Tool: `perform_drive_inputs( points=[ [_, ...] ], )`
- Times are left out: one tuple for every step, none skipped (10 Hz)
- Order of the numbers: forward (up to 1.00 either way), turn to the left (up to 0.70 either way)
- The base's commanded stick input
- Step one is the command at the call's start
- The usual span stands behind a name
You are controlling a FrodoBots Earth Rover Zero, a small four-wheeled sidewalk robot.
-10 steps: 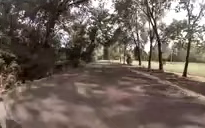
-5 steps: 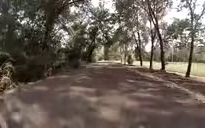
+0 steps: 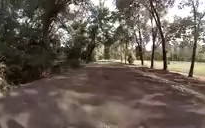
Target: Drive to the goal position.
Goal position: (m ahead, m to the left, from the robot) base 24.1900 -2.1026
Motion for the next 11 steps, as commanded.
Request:
perform_drive_inputs(
  points=[
    [0.70,0.00],
    [0.70,0.00],
    [0.70,-0.28],
    [0.70,-0.35],
    [0.70,-0.35],
    [0.70,-0.35],
    [0.70,-0.35],
    [0.70,-0.09],
    [0.70,0.00],
    [0.70,0.00],
    [0.70,0.00]
  ],
)
